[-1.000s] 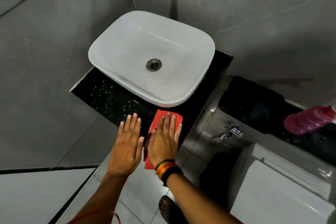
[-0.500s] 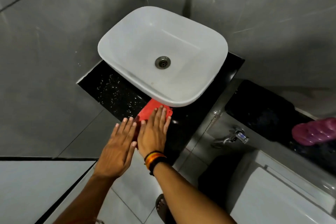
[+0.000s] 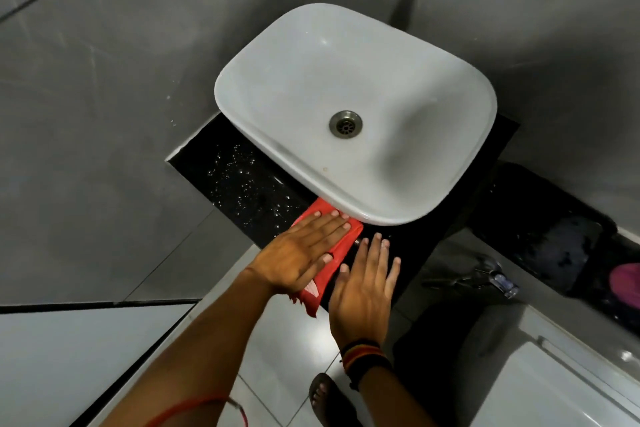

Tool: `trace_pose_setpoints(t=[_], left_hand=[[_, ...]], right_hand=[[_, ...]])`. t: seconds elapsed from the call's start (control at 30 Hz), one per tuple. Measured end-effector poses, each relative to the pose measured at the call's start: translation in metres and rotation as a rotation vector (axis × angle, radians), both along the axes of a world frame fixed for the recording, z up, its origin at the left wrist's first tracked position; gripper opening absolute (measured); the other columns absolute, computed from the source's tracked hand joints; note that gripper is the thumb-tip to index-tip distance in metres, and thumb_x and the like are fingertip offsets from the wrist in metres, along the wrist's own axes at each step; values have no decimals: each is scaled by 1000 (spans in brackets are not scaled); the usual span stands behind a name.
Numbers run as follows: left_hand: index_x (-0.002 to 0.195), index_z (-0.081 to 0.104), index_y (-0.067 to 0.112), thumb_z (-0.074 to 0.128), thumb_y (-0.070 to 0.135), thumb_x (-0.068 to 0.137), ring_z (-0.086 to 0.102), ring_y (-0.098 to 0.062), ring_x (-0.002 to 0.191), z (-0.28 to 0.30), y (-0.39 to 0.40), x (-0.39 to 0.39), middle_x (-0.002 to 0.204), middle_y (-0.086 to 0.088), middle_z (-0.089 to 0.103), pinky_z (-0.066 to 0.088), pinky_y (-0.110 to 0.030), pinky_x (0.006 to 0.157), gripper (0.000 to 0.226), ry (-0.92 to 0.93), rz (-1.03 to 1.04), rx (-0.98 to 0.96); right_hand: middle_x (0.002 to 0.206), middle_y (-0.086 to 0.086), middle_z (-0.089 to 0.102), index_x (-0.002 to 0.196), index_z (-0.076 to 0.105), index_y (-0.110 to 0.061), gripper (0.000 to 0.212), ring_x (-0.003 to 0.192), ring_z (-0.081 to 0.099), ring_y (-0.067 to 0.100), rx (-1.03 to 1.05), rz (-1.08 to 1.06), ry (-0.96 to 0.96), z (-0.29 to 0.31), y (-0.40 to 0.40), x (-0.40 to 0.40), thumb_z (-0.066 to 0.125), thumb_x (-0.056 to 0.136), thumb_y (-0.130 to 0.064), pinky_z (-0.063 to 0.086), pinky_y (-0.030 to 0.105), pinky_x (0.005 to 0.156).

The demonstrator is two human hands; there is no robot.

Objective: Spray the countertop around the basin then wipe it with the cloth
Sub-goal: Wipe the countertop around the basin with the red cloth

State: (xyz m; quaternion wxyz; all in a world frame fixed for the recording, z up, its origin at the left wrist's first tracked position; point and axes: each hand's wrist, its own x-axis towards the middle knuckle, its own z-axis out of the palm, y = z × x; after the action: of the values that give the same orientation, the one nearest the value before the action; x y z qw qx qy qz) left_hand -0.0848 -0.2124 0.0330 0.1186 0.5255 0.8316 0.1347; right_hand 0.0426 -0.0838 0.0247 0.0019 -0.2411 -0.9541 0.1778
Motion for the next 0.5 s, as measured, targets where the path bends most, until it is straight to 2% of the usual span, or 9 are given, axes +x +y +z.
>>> trace_pose_setpoints(t=[0.17,0.33,0.5], left_hand=[[163,31,7,34,31,108,18,-24,163,8,-36,-48,173,-9,27,7,-39,134,61,-42,85,3],[163,30,5,33,32,106,19,-26,162,9,-73,-99,172,-11,25,5,-39,134,63,-27,188,-21],[162,31,2,33,32,106,22,-29,162,8,-103,-138,171,-13,30,16,-53,132,64,18,338,3]], right_hand=[[166,22,30,154,40,3,59,156,25,38,34,-3,-17,0,0,-2,31,106,-29,23,62,124],[165,23,31,154,37,3,60,156,24,38,72,-8,-12,-5,-2,-3,29,106,-31,21,61,124],[167,20,28,156,34,1,61,158,20,34,78,-24,9,-9,-3,-3,26,106,-34,17,58,126]])
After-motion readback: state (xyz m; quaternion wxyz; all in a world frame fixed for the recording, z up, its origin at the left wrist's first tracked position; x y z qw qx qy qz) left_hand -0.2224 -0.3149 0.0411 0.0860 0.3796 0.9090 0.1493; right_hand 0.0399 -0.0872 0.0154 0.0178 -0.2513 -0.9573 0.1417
